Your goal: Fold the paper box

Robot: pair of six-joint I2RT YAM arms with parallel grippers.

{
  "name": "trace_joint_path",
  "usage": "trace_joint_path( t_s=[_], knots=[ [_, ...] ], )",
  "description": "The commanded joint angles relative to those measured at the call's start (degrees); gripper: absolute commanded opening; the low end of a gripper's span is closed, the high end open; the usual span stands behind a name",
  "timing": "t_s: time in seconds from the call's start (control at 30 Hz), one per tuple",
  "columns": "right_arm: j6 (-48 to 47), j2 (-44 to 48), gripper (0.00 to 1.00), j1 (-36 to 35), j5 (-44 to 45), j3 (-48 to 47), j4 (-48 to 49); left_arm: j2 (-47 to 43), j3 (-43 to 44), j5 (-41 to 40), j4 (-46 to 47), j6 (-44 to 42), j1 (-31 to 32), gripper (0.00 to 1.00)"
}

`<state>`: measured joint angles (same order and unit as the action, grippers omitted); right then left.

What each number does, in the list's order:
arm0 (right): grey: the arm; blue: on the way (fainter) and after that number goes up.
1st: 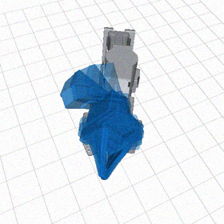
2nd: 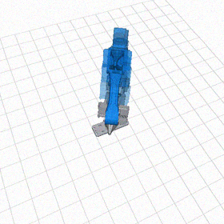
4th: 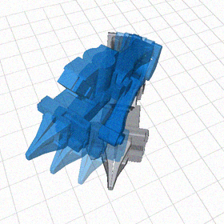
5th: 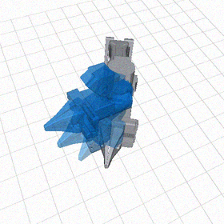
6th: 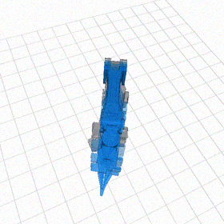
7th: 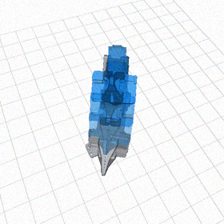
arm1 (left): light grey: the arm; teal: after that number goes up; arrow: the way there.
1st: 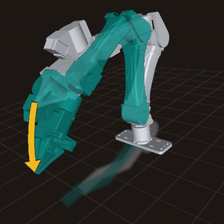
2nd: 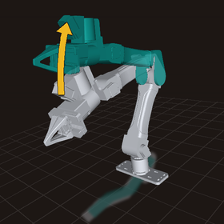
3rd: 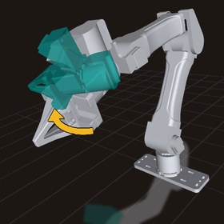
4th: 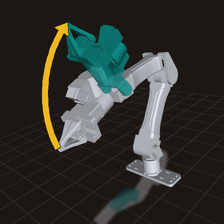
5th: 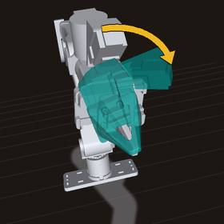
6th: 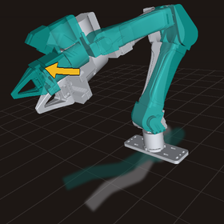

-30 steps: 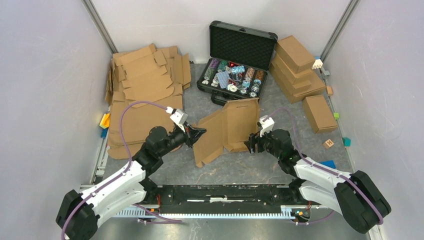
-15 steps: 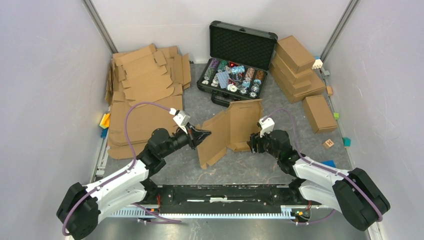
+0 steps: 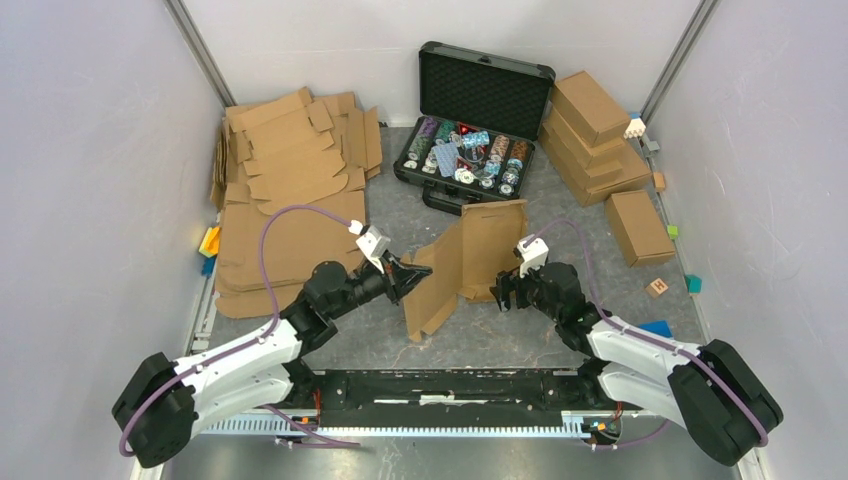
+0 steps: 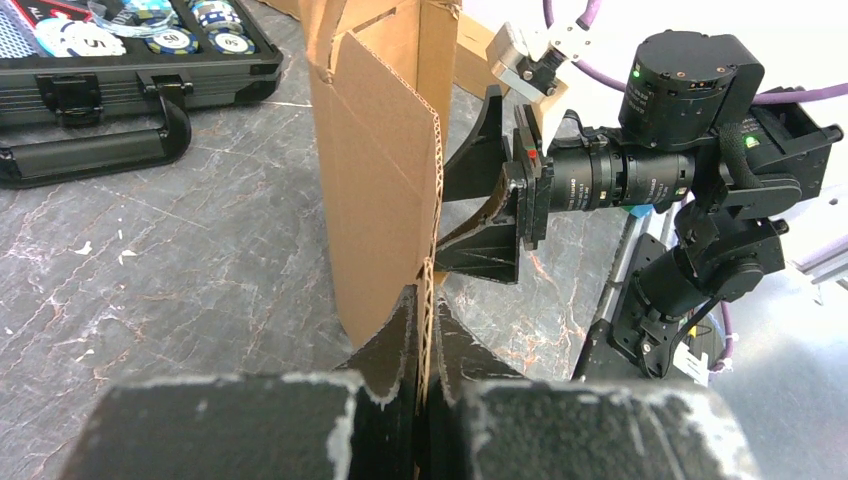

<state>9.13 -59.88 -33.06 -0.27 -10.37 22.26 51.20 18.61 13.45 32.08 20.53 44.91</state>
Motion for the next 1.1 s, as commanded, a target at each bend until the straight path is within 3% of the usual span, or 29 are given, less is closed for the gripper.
trace_joint_path(
  t_s=[0.0,0.57,1.07],
  knots=[
    [-0.2,1.84,0.91,-0.95,-5.28,1.14,3.79,1.71,2.24,1.47,-0.28,-0.82,2.1,0.05],
    [-0.37,0.4,0.98,-0.95,-12.2,0.75,5.49,4.22,8.02,-0.53,-9.14,-1.81,2.56,0.05],
    [-0.98,-1.95,0.98,-2.15,-13.33,0.12,6.52,7.98,10.26,0.69,-9.44,0.56,2.79,0.05]
  ],
)
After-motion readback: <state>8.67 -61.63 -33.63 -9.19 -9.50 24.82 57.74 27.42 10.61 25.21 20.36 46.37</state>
